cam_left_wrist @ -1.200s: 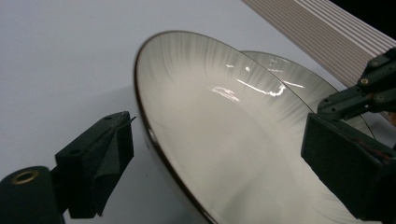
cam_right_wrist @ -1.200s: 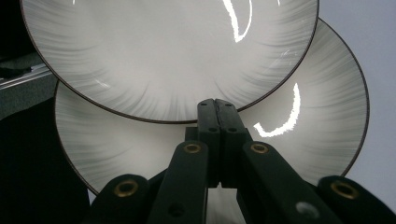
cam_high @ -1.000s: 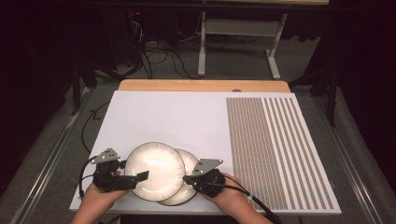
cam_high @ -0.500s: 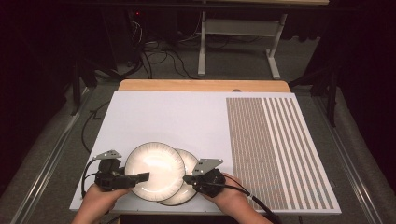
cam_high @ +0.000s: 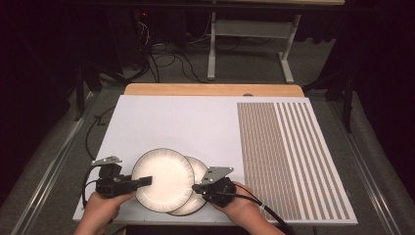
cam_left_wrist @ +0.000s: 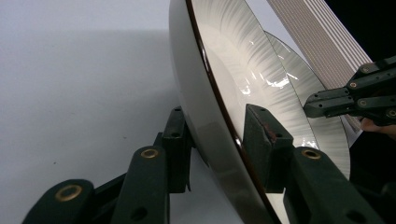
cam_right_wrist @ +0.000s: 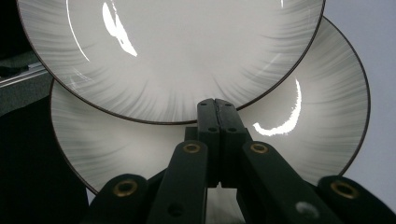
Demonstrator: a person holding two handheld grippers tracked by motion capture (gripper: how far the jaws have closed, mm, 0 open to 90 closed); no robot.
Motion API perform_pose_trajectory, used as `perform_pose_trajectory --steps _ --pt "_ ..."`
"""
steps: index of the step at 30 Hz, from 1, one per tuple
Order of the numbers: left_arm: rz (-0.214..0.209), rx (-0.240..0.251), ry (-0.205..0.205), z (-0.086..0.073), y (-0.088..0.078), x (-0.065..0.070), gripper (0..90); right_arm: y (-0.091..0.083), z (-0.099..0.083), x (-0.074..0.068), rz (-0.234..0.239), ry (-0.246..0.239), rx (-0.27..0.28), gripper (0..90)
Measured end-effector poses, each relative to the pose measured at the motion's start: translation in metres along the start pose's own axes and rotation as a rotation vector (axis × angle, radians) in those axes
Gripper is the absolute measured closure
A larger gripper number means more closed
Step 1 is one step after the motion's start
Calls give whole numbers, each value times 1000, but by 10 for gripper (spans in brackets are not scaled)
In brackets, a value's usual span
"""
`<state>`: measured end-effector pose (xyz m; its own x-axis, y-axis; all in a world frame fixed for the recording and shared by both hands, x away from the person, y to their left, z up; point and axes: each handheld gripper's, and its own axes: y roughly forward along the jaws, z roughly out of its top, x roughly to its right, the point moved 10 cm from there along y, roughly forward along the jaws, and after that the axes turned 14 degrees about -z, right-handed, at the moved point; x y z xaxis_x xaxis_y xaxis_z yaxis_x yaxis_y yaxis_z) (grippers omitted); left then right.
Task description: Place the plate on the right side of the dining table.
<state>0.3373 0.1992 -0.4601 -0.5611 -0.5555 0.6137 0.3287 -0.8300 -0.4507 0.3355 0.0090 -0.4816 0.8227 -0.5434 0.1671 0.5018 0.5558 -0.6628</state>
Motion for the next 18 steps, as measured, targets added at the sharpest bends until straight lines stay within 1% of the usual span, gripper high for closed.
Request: perform_pose_trajectory --steps 2,4,8,11,14,15,16,17,18 --pt "-14 13 -22 0 0 -1 637 -1 0 -1 0 16 -3 900" --pt "-25 19 -26 0 0 -2 646 -1 0 1 -5 10 -1 900" --pt "-55 47 -58 1 -1 -3 668 -6 0 4 -9 24 8 900" --pt "-65 64 -62 2 -2 -3 680 -12 2 8 -14 43 26 900" --pt "-72 78 -58 4 -3 -2 696 -19 3 13 -17 61 42 900" --pt "-72 81 -58 4 -3 -2 703 -23 3 15 -19 70 53 900" --pt "-76 86 -56 5 -3 -1 706 -25 2 17 -23 69 50 900" --pt "-79 90 -51 5 -3 0 711 -28 3 20 -26 86 61 900" --pt "-81 93 -50 6 -3 0 715 -30 3 23 -29 87 72 900"
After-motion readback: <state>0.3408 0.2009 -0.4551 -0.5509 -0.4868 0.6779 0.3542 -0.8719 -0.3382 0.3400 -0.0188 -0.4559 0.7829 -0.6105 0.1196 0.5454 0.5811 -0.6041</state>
